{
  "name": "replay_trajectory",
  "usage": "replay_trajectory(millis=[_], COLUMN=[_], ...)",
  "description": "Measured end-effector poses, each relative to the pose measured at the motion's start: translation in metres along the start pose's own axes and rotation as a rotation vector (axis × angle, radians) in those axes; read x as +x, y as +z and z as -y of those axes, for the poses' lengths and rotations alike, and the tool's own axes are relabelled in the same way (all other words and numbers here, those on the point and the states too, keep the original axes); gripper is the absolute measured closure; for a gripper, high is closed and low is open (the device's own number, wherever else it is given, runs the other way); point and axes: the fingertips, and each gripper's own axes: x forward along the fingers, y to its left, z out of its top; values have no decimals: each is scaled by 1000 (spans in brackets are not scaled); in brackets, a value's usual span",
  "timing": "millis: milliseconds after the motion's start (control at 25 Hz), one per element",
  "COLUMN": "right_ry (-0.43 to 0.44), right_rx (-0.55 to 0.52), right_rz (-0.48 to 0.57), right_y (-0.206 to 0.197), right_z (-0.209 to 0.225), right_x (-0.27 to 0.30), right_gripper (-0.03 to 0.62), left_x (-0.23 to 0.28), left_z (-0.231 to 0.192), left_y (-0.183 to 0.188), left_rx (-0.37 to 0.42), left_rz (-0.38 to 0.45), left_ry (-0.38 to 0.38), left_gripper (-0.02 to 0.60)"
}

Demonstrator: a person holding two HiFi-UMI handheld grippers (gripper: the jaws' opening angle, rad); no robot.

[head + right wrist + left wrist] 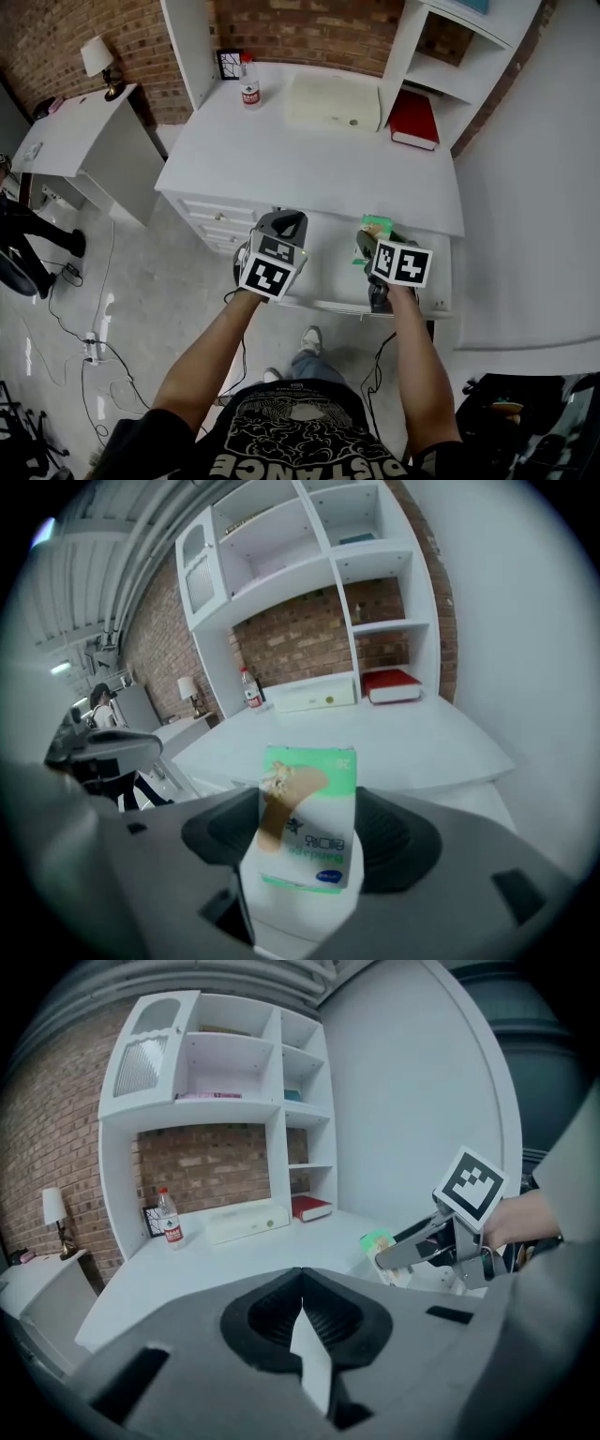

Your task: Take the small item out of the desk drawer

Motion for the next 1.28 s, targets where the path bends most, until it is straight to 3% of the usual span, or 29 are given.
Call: replay_trajectory(millis=[360,640,920,1280], right_ry=[10,-9,-27,-55], right_rx=[-99,-179,-215,-235], right_rz=[283,436,534,575], right_y=[82,113,120,116], right_z=[-26,-43,-53,-60], right_x=[-66,-112,-152,-174], right_gripper=[276,276,276,276], left_x=[-31,-51,-76,-99], left_z=[-3,-2,-6,-12], left_y=[53,73,79,74], left_rx=[-10,0,3,1], left_rz=[117,170,204,219], left_ry=[26,45,77,100], left_gripper=[572,572,572,574])
